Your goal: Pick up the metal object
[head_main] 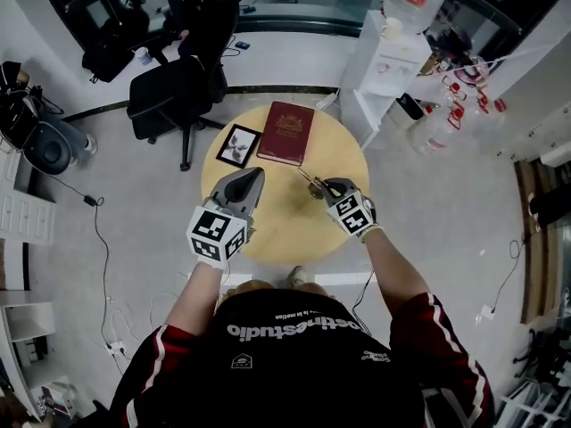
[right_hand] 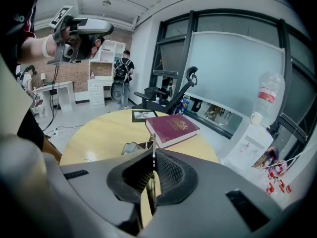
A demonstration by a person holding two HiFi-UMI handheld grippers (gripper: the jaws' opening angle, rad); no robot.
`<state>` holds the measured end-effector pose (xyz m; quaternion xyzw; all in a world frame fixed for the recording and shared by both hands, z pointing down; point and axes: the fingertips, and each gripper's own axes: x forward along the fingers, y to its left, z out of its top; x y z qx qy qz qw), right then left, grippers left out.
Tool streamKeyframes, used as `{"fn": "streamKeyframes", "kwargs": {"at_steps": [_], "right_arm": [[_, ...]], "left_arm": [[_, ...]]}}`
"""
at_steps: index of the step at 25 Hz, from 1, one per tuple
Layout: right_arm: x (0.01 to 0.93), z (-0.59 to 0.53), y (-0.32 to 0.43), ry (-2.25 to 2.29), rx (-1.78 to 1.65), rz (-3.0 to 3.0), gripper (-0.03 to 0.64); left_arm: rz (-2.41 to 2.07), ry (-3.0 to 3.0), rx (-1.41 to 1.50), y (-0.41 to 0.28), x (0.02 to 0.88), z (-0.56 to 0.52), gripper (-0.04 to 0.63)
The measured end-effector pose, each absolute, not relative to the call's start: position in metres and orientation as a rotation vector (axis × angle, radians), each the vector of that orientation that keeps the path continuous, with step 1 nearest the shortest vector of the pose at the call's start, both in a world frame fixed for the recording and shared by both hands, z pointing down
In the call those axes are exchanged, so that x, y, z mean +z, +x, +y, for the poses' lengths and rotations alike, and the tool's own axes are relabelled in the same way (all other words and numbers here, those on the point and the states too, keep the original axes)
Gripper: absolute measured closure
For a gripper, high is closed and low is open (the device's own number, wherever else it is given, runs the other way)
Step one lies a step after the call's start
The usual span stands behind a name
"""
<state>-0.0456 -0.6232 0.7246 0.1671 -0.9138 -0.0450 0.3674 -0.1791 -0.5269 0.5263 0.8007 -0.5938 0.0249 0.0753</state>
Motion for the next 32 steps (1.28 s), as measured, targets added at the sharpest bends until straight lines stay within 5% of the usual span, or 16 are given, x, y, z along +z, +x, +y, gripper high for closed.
{"fn": "streamKeyframes", "kwargs": {"at_steps": [32], "right_arm": [[0.538,-0.498,-0.097,0.909,0.169,-2.588,0.586]], "left_arm": [[-1.656,2.519,-0.020,-0.240,0.470,-0.450,0.580]]}}
